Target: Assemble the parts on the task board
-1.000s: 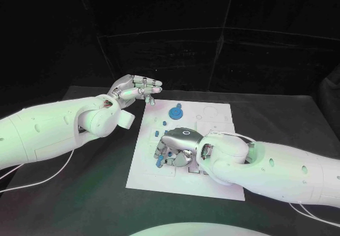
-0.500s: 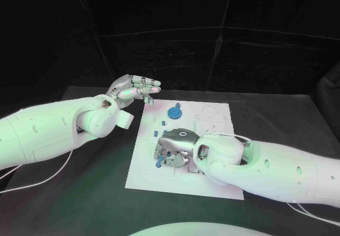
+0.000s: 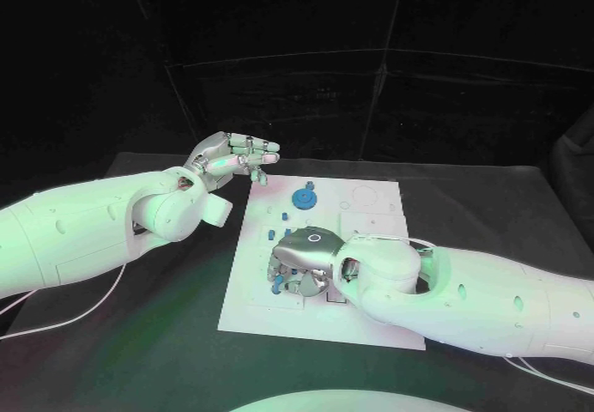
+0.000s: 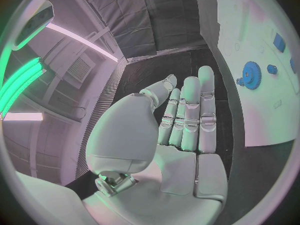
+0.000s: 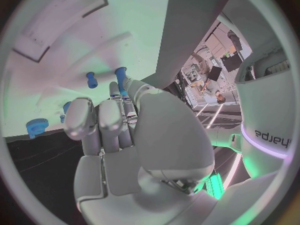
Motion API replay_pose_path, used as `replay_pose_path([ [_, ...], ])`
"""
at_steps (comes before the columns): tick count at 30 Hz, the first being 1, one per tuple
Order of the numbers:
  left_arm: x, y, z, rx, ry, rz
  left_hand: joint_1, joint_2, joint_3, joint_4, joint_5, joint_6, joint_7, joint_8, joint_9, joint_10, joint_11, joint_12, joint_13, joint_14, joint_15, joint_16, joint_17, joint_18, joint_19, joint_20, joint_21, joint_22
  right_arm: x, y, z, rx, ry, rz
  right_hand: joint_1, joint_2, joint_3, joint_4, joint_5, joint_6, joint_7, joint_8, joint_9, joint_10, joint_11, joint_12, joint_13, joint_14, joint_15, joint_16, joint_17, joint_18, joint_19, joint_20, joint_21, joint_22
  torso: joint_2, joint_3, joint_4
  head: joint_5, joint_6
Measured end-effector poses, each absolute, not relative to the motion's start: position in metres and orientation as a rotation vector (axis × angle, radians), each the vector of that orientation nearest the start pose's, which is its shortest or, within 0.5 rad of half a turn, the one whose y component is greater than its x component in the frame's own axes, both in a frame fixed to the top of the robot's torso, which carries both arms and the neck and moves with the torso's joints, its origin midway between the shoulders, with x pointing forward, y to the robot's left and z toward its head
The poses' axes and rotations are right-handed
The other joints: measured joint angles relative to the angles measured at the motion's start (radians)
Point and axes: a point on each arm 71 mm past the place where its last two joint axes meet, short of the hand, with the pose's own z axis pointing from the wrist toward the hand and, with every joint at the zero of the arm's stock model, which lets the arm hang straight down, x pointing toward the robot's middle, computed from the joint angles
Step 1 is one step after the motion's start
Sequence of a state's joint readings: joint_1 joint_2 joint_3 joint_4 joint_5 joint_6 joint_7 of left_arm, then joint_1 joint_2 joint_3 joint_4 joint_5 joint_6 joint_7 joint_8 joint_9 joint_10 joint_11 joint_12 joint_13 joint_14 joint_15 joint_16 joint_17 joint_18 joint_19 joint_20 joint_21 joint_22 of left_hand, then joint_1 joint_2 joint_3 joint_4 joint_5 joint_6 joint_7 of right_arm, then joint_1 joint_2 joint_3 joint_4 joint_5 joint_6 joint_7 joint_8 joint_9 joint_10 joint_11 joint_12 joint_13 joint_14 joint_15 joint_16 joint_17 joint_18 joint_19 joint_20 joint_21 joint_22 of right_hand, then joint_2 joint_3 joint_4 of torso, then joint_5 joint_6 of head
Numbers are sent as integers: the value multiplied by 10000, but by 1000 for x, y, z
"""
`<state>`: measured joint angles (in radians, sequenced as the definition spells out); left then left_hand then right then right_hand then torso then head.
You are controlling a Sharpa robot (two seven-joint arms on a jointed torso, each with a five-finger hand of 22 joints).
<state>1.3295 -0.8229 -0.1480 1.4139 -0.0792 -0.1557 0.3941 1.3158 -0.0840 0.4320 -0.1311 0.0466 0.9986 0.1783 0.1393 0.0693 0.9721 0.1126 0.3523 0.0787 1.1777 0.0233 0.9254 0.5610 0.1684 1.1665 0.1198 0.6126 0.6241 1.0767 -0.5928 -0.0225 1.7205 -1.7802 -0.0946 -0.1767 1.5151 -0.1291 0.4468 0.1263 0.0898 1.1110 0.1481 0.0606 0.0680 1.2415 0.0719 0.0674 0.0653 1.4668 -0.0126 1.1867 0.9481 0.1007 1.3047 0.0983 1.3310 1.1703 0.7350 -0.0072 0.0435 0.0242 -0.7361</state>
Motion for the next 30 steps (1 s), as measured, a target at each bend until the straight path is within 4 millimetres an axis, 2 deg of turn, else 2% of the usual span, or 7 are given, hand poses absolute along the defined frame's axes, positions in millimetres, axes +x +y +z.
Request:
replay_pose_path([
  [4, 515, 224, -157, -9114, 15036, -15607, 0, 0, 0, 0, 0, 0, 0, 0, 0, 0, 0, 0, 0, 0, 0, 0, 0, 0, 0, 0, 0, 1, 385, -24, -208, -6992, 16862, 8689, -323, -216, -70, -44, 125, -123, 66, 2, -1, -191, 129, -41, -16, -5, 78, 0, -109, 1, -61, 61, 0, -88, 2, 0, 1, -4, 9],
  [10, 515, 224, -157, -9116, 15042, -15602, 0, 0, 0, 0, 0, 0, 0, 0, 0, 0, 0, 0, 0, 0, 0, 0, 1, 1, 0, 0, 0, 1, 384, -23, -208, -7075, 16833, 8769, -1009, -645, -786, 1, 298, -947, 66, 3, -37, -1368, 258, -70, -43, -143, 251, -456, -733, 2, -540, 208, -470, -782, 3, -4, 1, -5, 15],
  [20, 515, 224, -157, -9126, 15055, -15588, 0, 0, 0, 0, 0, 0, 0, 0, 0, 0, 0, 0, 0, 0, 0, 0, 1, 0, 0, 0, 0, 1, 385, -26, -206, -6737, 16546, 9079, -1193, -485, -1897, -181, 298, -1631, 93, 2, -36, -1992, 334, 18, -23, -202, 310, -886, -1306, 0, -837, 254, -946, -1427, 3, -2, 1, -33, 51],
  [22, 515, 224, -158, -9128, 15060, -15586, 0, 0, 0, 0, 0, 0, 0, 0, 0, 0, 0, 0, 0, 0, 0, 0, 1, 0, 0, 0, 0, 1, 385, -29, -205, -6559, 16392, 9160, -1243, -428, -2141, -186, 298, -1804, 97, 2, -36, -2207, 373, 18, -24, -234, 343, -1009, -1457, 165, -939, 286, -1082, -1613, 3, -1, 1, -44, 63],
  [23, 515, 224, -158, -9129, 15063, -15586, 0, 0, 0, 0, 0, 0, 0, 0, 0, 0, 0, 0, 0, 0, 0, 0, 1, 0, 0, 0, 0, 1, 386, -31, -204, -6461, 16308, 9200, -1227, -411, -2266, -181, 321, -1838, 131, 2, -36, -2291, 382, 18, -24, -234, 342, -1087, -1558, 164, -1009, 305, -1157, -1722, 3, 0, 1, -52, 71],
  [27, 515, 225, -158, -9140, 15069, -15572, 0, 0, 0, 0, 0, 0, 0, 0, 0, 0, 0, 0, 0, 0, 0, 0, 1, 1, 0, 0, 0, 2, 386, -46, -200, -5926, 15987, 9347, -1112, -288, -2671, -180, 415, -1988, 119, 2, -35, -2307, 405, 138, -8, -310, 341, -1335, -1891, 165, -1131, 302, -1385, -2051, 2, 6, 1, -85, 103],
  [30, 515, 226, -158, -9156, 15071, -15546, 0, 0, 0, 0, 0, 0, 0, 0, 0, 0, 0, 0, 0, 0, 0, 0, 1, 0, 0, 0, 0, 2, 385, -70, -197, -5263, 15964, 9383, -1156, -146, -2912, -131, 416, -1876, 183, 61, -3, -1987, 328, 391, 36, -306, 337, -1302, -1804, 164, -1104, 281, -1379, -1994, -5, 5, 1, -169, 152],
])
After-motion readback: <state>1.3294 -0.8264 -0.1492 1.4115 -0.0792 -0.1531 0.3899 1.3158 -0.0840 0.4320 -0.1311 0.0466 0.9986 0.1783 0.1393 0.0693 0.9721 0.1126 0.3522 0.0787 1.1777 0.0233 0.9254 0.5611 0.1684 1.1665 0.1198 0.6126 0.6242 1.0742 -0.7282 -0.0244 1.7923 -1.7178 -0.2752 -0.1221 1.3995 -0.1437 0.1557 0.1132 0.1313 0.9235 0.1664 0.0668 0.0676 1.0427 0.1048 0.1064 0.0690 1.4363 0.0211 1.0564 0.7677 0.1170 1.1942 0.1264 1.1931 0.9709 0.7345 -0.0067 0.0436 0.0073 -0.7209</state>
